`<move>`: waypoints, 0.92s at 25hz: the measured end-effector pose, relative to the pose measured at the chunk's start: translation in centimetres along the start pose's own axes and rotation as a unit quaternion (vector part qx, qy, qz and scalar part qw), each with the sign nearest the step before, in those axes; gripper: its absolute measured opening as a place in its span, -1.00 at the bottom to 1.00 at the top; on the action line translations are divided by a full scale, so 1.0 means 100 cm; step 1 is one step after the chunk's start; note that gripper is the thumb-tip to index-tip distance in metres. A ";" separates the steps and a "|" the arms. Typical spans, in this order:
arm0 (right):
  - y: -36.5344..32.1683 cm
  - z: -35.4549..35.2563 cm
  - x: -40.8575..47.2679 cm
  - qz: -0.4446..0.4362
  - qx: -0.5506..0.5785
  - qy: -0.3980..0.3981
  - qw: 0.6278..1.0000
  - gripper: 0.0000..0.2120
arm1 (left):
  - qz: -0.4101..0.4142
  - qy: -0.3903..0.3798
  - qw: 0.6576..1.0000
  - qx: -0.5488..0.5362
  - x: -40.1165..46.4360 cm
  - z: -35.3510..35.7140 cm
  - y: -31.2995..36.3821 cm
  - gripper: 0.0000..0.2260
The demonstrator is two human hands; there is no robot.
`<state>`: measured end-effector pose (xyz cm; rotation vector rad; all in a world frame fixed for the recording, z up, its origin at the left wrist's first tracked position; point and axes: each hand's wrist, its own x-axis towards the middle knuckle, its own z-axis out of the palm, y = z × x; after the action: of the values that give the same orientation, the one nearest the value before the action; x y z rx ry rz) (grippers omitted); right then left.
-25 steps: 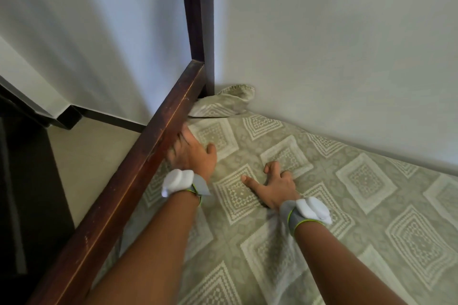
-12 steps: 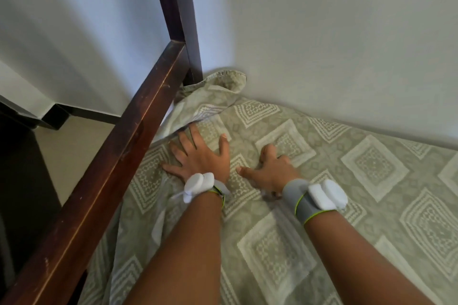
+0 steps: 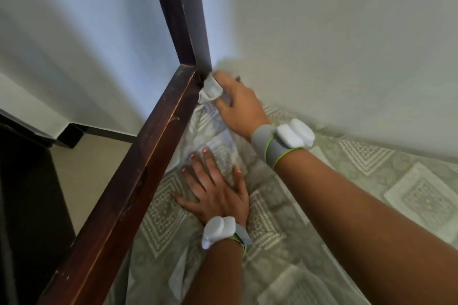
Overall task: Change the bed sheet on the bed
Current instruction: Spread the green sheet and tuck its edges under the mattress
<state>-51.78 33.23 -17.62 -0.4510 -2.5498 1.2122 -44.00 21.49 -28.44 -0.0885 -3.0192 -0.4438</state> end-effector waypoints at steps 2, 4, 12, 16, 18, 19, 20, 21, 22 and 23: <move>0.001 -0.002 0.002 0.001 0.006 -0.061 0.998 -0.49 | 0.001 -0.002 1.000 0.004 -0.003 -0.001 0.001 -0.35; 0.012 0.000 -0.018 0.039 0.003 -0.087 0.995 -0.36 | 0.005 0.004 1.000 -0.003 -0.003 -0.002 -0.001 -0.34; 0.027 0.040 -0.041 -0.027 -0.301 -0.165 0.939 -0.52 | 0.014 -0.012 1.000 0.009 -0.003 0.002 -0.003 -0.31; 0.026 0.054 -0.005 0.012 -0.375 -0.214 0.902 -0.65 | 0.008 -0.017 1.000 0.007 -0.003 0.001 0.000 -0.33; 0.024 0.057 0.000 0.039 -0.393 -0.242 0.886 -0.66 | 0.011 -0.016 1.000 0.008 -0.003 0.001 0.001 -0.33; 0.022 0.056 0.000 0.049 -0.375 -0.256 0.890 -0.67 | 0.012 -0.015 1.000 0.007 -0.004 0.000 0.000 -0.33; 0.022 0.051 0.001 0.052 -0.341 -0.259 0.902 -0.67 | 0.009 -0.011 1.000 0.008 -0.004 0.000 0.000 -0.35; 0.026 0.042 -0.002 0.048 -0.295 -0.245 0.922 -0.69 | 0.003 -0.012 1.000 0.004 -0.004 0.000 0.001 -0.36; 0.031 0.034 -0.007 0.038 -0.239 -0.205 0.948 -0.70 | -0.001 -0.010 1.000 -0.001 -0.004 0.001 0.002 -0.36; 0.035 0.030 -0.016 0.028 -0.185 -0.144 0.972 -0.68 | -0.001 -0.007 1.000 -0.005 -0.004 0.001 0.001 -0.36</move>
<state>-50.88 32.59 -22.41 -0.4549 -3.0490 0.8678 -43.59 21.60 -28.59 -0.0884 -3.0314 -0.4596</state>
